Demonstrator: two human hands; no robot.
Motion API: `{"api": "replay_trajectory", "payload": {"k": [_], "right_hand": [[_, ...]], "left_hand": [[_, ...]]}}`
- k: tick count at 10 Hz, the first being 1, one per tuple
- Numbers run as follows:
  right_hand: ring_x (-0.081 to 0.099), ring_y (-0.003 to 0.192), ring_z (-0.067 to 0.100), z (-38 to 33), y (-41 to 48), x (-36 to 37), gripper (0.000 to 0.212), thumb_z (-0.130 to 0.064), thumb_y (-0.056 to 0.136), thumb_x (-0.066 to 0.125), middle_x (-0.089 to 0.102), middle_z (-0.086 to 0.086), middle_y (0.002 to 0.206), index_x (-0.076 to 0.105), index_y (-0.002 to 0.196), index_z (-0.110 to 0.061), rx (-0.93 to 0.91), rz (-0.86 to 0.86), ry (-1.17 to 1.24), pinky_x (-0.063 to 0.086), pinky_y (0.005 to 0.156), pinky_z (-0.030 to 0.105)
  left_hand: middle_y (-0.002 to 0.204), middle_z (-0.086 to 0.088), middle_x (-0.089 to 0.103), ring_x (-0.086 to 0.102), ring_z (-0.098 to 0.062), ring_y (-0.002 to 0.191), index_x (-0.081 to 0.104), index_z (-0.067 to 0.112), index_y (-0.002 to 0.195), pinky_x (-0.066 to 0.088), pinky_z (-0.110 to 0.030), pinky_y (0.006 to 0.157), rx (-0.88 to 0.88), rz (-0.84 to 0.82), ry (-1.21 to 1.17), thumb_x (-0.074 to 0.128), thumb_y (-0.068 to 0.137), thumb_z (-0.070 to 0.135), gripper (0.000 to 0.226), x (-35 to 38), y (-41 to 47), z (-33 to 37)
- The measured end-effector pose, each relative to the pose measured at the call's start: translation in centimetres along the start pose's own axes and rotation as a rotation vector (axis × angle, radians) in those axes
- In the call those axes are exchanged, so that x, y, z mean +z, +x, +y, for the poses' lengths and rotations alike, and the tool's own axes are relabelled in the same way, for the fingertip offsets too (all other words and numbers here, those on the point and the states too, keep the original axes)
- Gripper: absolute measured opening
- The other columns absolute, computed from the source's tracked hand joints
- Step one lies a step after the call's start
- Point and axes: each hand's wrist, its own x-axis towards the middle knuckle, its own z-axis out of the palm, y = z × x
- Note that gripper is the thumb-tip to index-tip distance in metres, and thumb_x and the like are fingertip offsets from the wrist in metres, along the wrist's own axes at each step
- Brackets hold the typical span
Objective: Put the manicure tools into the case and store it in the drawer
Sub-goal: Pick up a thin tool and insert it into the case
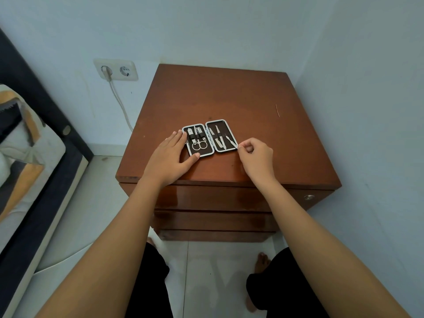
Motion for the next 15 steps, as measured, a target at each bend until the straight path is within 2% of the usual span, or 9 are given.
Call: {"api": "replay_trajectory", "payload": {"k": [4, 5, 6, 7, 8, 10, 11, 12, 15], "right_hand": [[0.053, 0.063, 0.014, 0.1, -0.2, 0.4, 0.016, -0.009, 0.089, 0.049, 0.062, 0.009, 0.072, 0.063, 0.080, -0.010, 0.018, 0.004, 0.019, 0.037, 0.049, 0.009], [0.050, 0.061, 0.008, 0.2, -0.3, 0.5, 0.014, -0.011, 0.090, 0.052, 0.056, -0.002, 0.066, 0.066, 0.086, -0.010, -0.042, 0.030, 0.012, 0.038, 0.052, 0.001], [0.049, 0.064, 0.004, 0.3, -0.4, 0.7, 0.020, -0.013, 0.091, 0.053, 0.063, 0.002, 0.077, 0.070, 0.099, -0.006, -0.098, 0.031, -0.037, 0.035, 0.055, -0.002], [0.057, 0.081, 0.014, 0.3, -0.2, 0.8, 0.026, -0.015, 0.092, 0.051, 0.070, 0.012, 0.098, 0.068, 0.110, -0.007, -0.173, -0.005, -0.123, 0.040, 0.071, 0.015], [0.056, 0.085, 0.022, 0.1, 0.2, 0.9, 0.030, -0.020, 0.094, 0.046, 0.063, 0.012, 0.092, 0.063, 0.117, -0.008, -0.245, -0.072, -0.254, 0.038, 0.070, 0.025], [0.052, 0.096, 0.026, -0.1, 0.9, 1.1, 0.040, -0.028, 0.097, 0.040, 0.050, 0.011, 0.106, 0.046, 0.134, -0.015, -0.256, -0.205, -0.399, 0.040, 0.075, 0.032], [0.047, 0.085, 0.017, 0.4, 0.5, 0.6, 0.039, -0.026, 0.096, 0.044, 0.042, 0.002, 0.096, 0.048, 0.132, -0.014, -0.303, -0.193, -0.330, 0.042, 0.073, 0.030], [0.046, 0.080, 0.014, 1.2, -0.1, 0.4, 0.036, -0.025, 0.095, 0.046, 0.043, 0.000, 0.092, 0.054, 0.127, -0.010, -0.345, -0.145, -0.298, 0.037, 0.070, 0.025], [0.043, 0.084, 0.017, 1.0, 1.0, 0.5, 0.046, -0.032, 0.095, 0.043, 0.034, 0.002, 0.099, 0.041, 0.138, -0.016, -0.325, -0.277, -0.413, 0.039, 0.073, 0.030]], "left_hand": [[0.159, -0.004, 0.014, 0.010, -0.016, 0.147, 0.015, 0.014, 0.149, 0.008, -0.031, 0.117, -0.005, 0.002, -0.001, 0.039, 0.092, 0.054, 0.074, 0.0, 0.0, 0.1], [0.158, -0.004, 0.014, 0.010, -0.016, 0.147, 0.016, 0.014, 0.149, 0.008, -0.031, 0.118, -0.004, 0.003, -0.005, 0.040, 0.092, 0.054, 0.074, 0.0, 0.0, 0.1], [0.159, -0.003, 0.014, 0.009, -0.016, 0.147, 0.015, 0.015, 0.149, 0.008, -0.031, 0.117, -0.011, 0.000, -0.007, 0.039, 0.091, 0.054, 0.074, 0.0, 0.0, 0.1], [0.159, -0.003, 0.014, 0.009, -0.016, 0.147, 0.015, 0.015, 0.149, 0.009, -0.032, 0.117, -0.012, -0.002, -0.005, 0.039, 0.091, 0.054, 0.074, -0.1, 0.0, 0.2], [0.159, -0.003, 0.013, 0.010, -0.016, 0.146, 0.015, 0.015, 0.149, 0.009, -0.032, 0.117, -0.013, -0.003, 0.000, 0.039, 0.092, 0.054, 0.074, -0.2, -0.1, 0.4], [0.159, -0.003, 0.014, 0.009, -0.016, 0.147, 0.015, 0.015, 0.149, 0.009, -0.032, 0.118, -0.013, -0.009, -0.003, 0.039, 0.091, 0.055, 0.074, -0.1, -0.1, 0.2], [0.159, -0.003, 0.014, 0.010, -0.016, 0.147, 0.015, 0.015, 0.149, 0.009, -0.033, 0.118, -0.013, -0.008, -0.005, 0.039, 0.091, 0.055, 0.074, -0.1, -0.1, 0.2], [0.159, -0.003, 0.014, 0.010, -0.016, 0.146, 0.015, 0.015, 0.149, 0.009, -0.032, 0.118, -0.009, -0.003, -0.009, 0.039, 0.091, 0.054, 0.074, -0.1, 0.0, 0.2], [0.158, -0.003, 0.014, 0.010, -0.016, 0.146, 0.016, 0.014, 0.149, 0.009, -0.032, 0.118, -0.005, 0.004, -0.004, 0.040, 0.091, 0.054, 0.074, 0.1, 0.0, 0.1]]}}
